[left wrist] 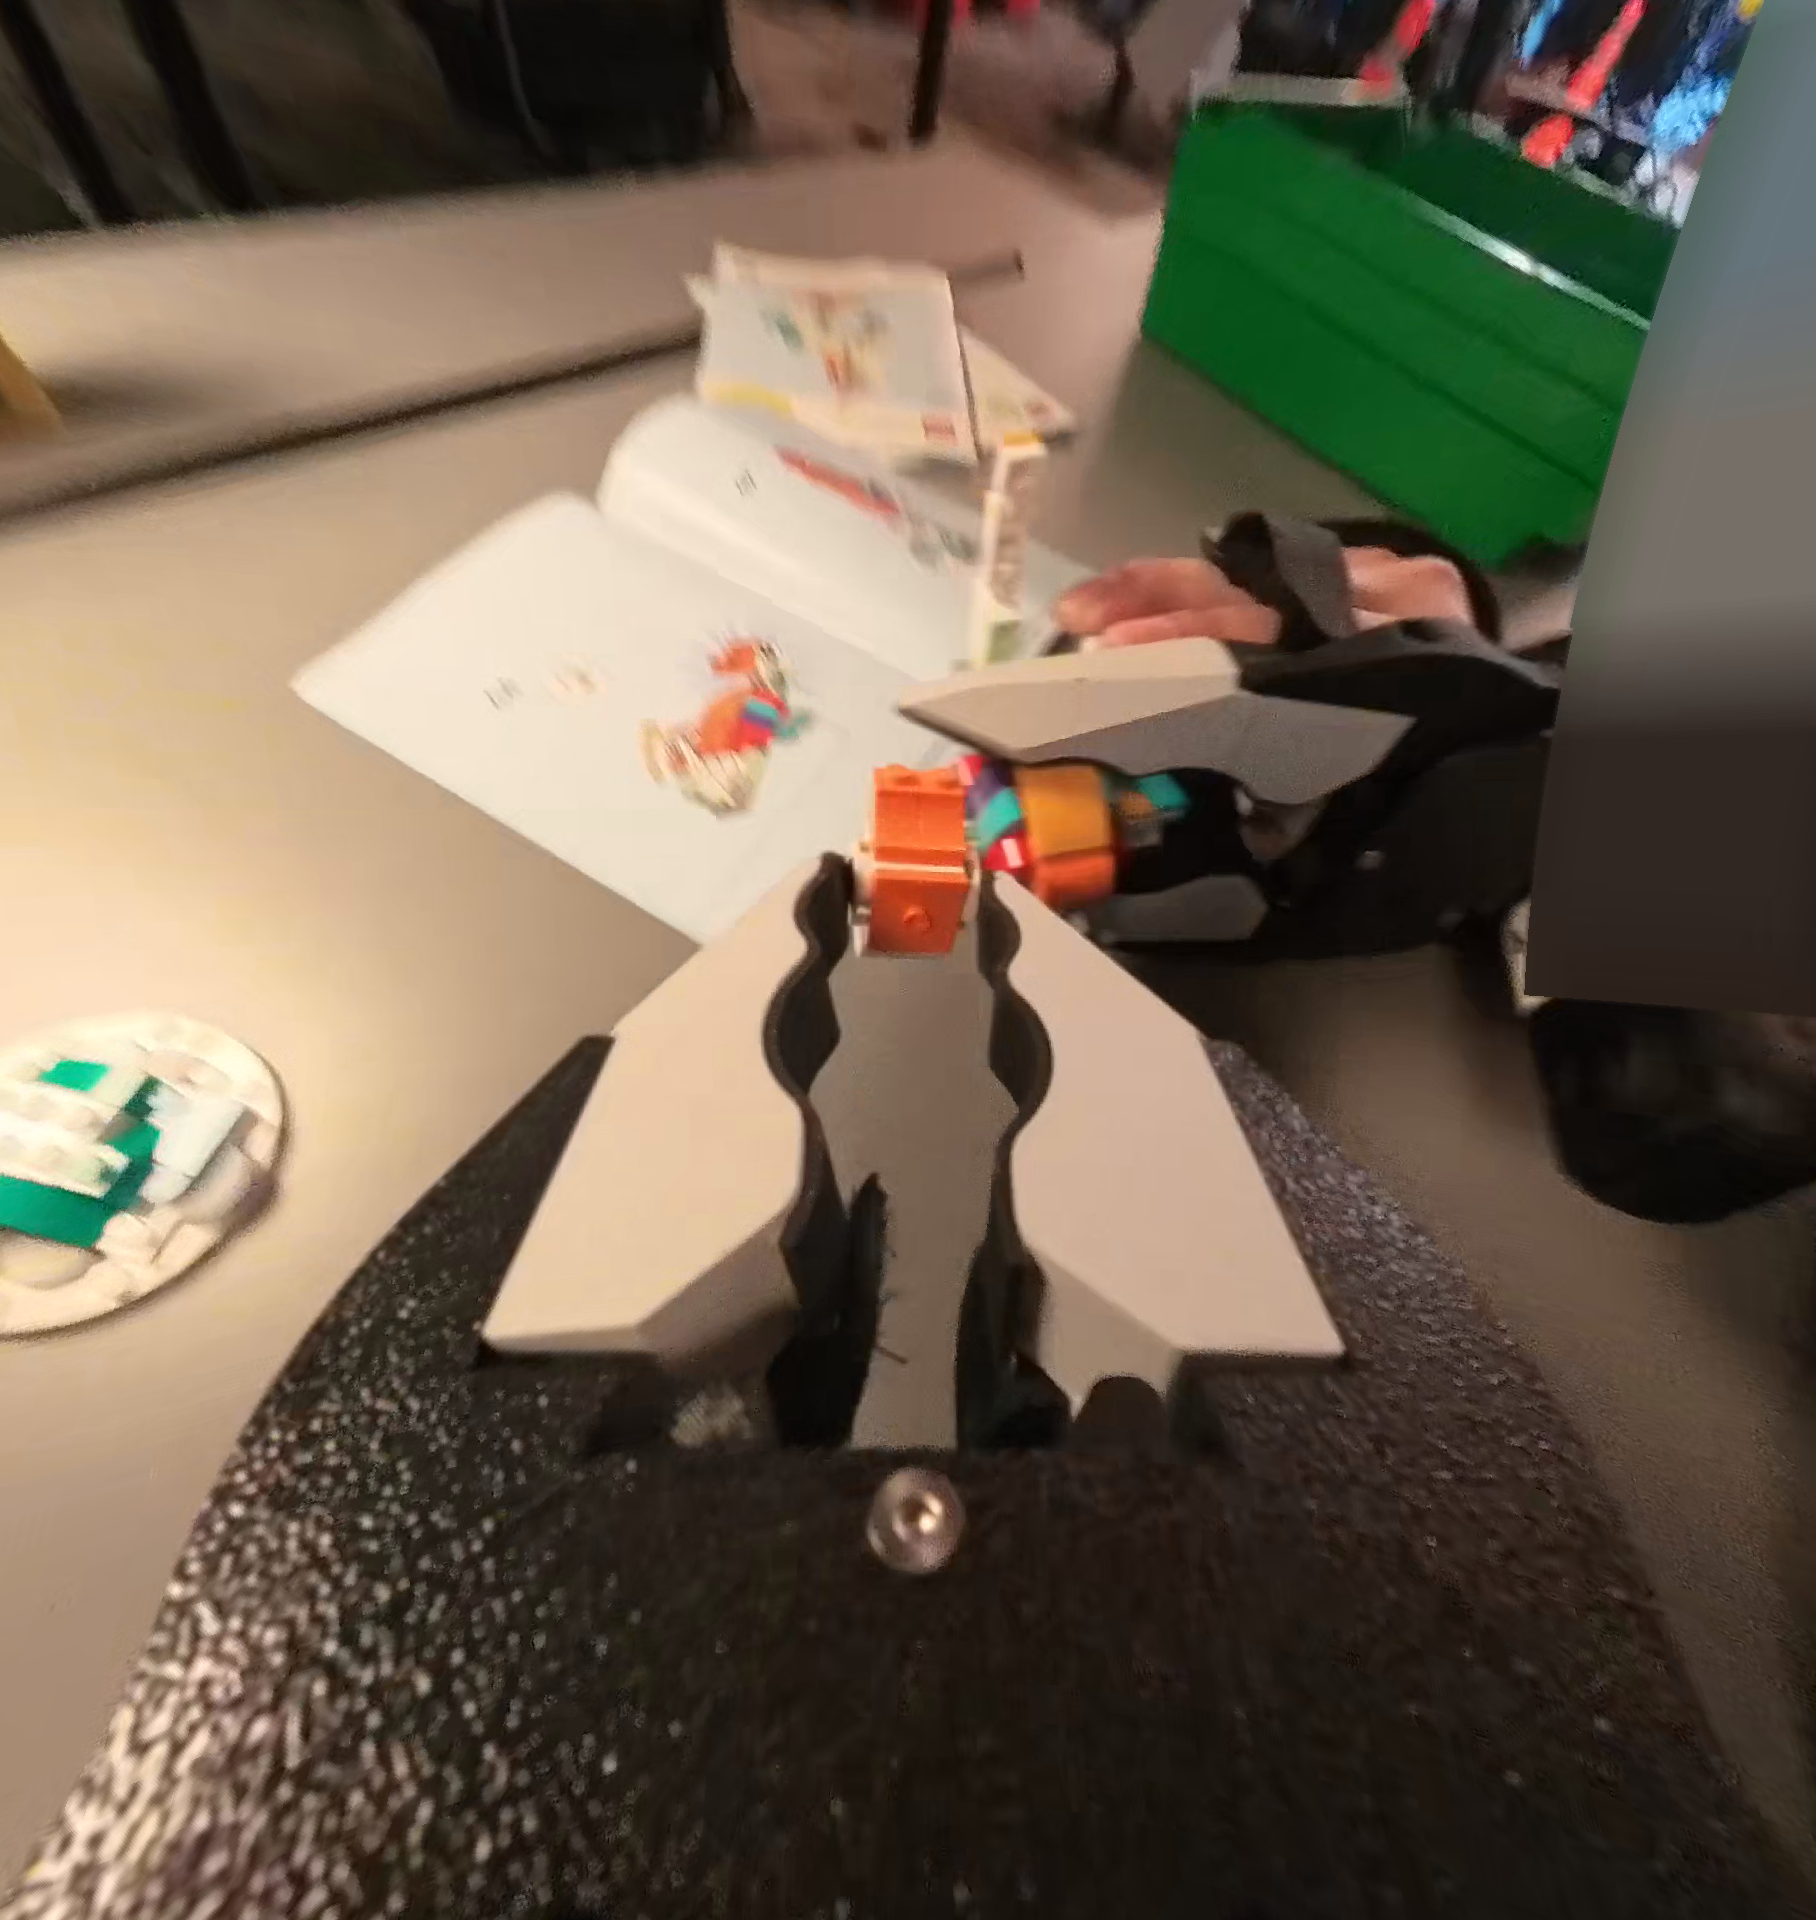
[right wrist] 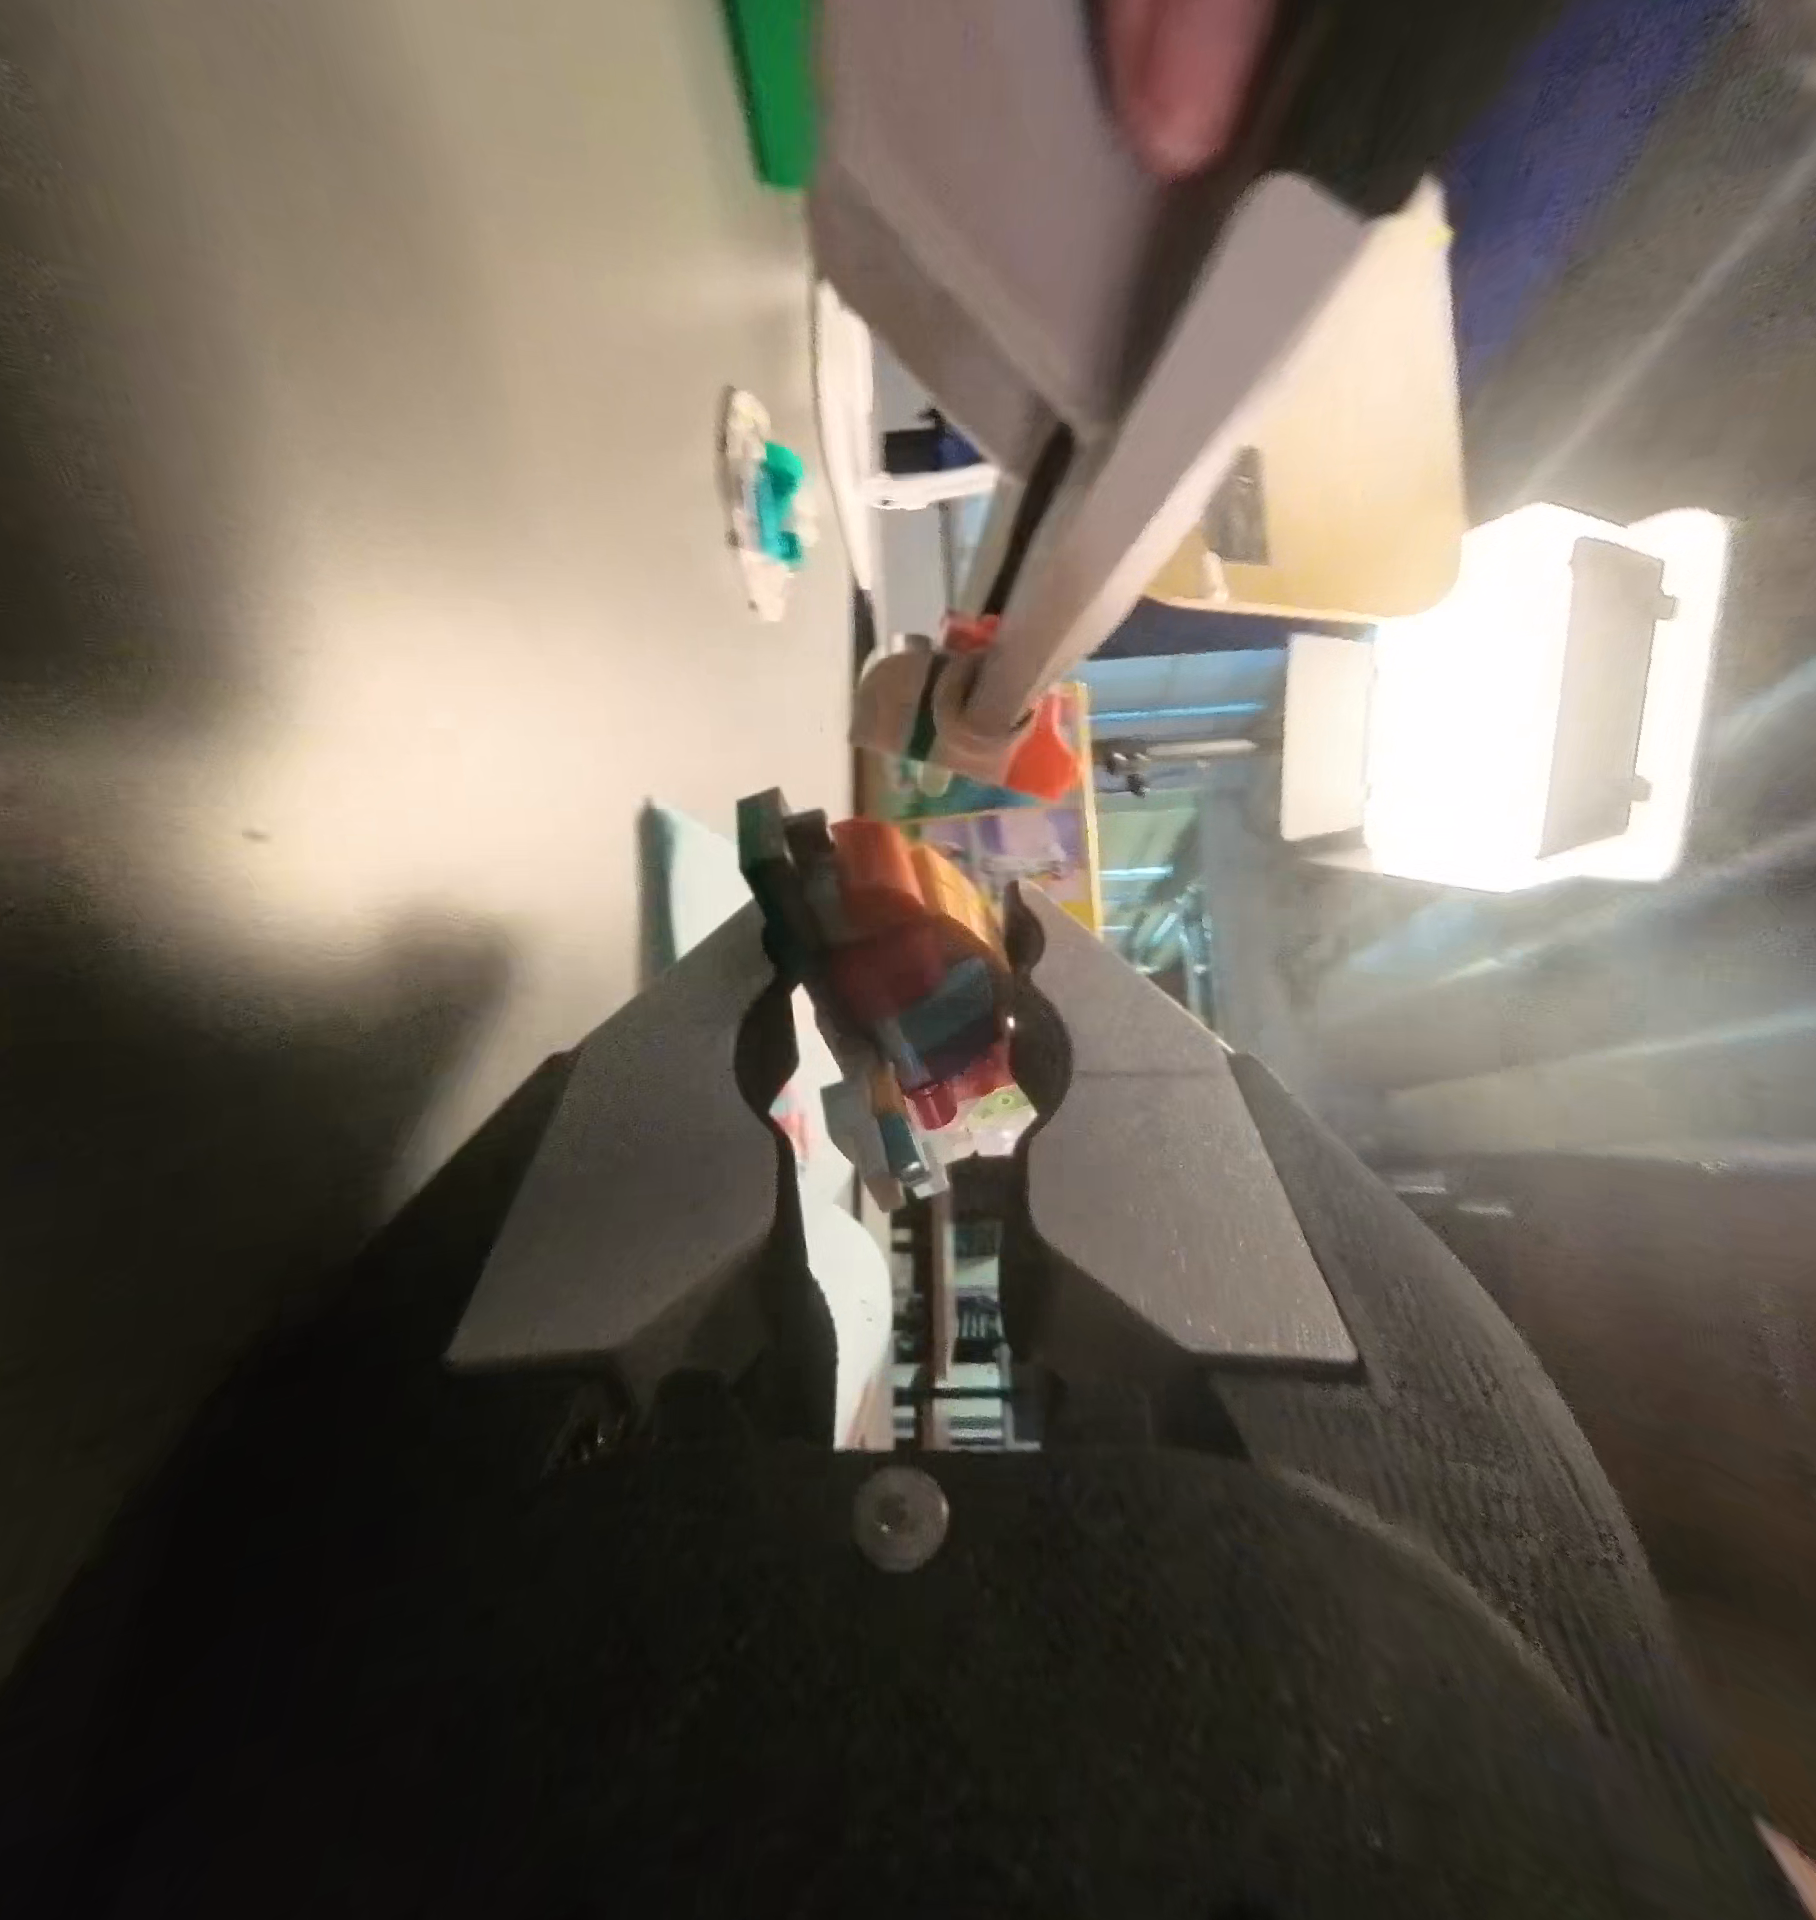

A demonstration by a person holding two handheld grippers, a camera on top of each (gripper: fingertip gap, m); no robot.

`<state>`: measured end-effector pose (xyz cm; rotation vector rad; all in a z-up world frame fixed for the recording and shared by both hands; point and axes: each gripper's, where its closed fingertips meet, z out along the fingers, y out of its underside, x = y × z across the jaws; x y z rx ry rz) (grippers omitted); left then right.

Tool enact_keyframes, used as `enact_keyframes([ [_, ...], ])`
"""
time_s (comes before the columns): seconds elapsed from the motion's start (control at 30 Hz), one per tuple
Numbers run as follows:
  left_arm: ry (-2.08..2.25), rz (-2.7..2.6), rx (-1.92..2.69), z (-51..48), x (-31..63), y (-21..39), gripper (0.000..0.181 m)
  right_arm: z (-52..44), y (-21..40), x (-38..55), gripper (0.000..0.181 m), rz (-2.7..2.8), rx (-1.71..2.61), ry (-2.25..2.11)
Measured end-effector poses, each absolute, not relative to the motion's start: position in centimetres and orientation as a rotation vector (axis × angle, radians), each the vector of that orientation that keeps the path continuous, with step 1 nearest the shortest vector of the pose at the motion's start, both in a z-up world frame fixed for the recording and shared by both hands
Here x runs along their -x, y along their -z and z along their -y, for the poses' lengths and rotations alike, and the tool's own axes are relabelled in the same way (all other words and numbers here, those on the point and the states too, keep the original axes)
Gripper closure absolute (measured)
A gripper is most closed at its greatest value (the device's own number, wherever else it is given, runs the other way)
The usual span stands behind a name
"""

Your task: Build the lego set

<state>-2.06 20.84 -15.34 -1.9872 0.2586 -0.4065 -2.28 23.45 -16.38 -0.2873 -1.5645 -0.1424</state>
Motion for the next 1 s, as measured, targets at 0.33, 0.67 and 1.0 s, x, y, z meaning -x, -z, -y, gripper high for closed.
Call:
enact_keyframes([
  [0.33, 0.266, -0.305, 1.482, -25.3, 4.0, 11.3, 0.159, -34.0, 13.7, -3.3, 0.145, 1.312, 0.612, 0.369],
  [0.67, 0.322, -0.148, 1.311, -24.6, 7.0, 8.9, 0.159, -37.9, 14.2, -5.8, 0.145, 1.277, 0.725, 0.509],
  [1.0, 0.487, -0.1, 1.283, -24.4, 7.5, 8.5, 0.158, -38.2, 15.3, -5.7, 0.145, 1.339, 0.656, 0.748],
])
